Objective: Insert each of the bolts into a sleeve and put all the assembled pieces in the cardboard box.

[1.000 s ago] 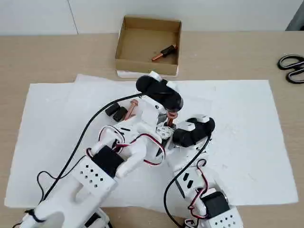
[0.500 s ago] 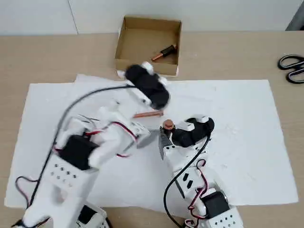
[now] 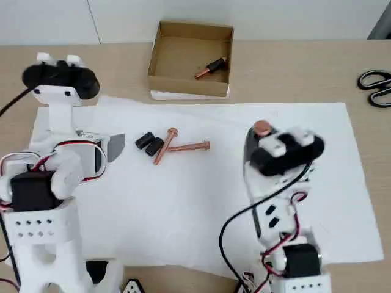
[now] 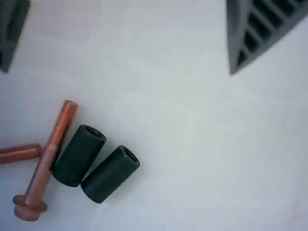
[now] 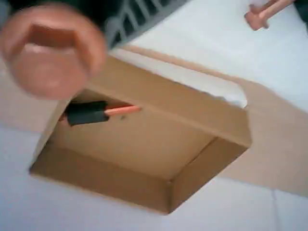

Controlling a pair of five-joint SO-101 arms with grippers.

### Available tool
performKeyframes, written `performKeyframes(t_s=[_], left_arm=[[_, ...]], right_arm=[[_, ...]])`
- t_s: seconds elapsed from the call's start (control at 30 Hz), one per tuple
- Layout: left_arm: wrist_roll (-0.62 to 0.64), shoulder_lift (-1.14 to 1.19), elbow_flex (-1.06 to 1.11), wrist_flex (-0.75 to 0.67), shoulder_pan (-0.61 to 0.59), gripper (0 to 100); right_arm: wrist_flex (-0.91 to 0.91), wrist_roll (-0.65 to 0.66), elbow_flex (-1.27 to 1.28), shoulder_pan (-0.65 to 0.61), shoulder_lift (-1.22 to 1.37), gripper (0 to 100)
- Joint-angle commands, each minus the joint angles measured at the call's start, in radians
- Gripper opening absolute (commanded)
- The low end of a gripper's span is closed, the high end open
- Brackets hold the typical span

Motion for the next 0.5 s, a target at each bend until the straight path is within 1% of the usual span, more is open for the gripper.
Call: performKeyframes(t_s=[0.0, 0.17, 0.37, 0.47], left_arm=[[0.018, -0.021, 0.004, 0.005, -0.008, 27], [0.02, -0.023, 0.004, 0.006, -0.008, 27], [0.02, -0.023, 0.007, 0.006, -0.008, 27], [0.02, -0.021, 0.007, 0.006, -0.008, 27]], right_arm=[[-0.012, 0.011, -0.442, 0.045, 0.412, 0.3], [-0.008, 0.009, -0.965, 0.022, 0.974, 0.3], [-0.021, 0.014, -1.401, -0.031, 1.544, 0.3], [-0.113, 0.014, -1.573, -0.056, 1.796, 0.3]])
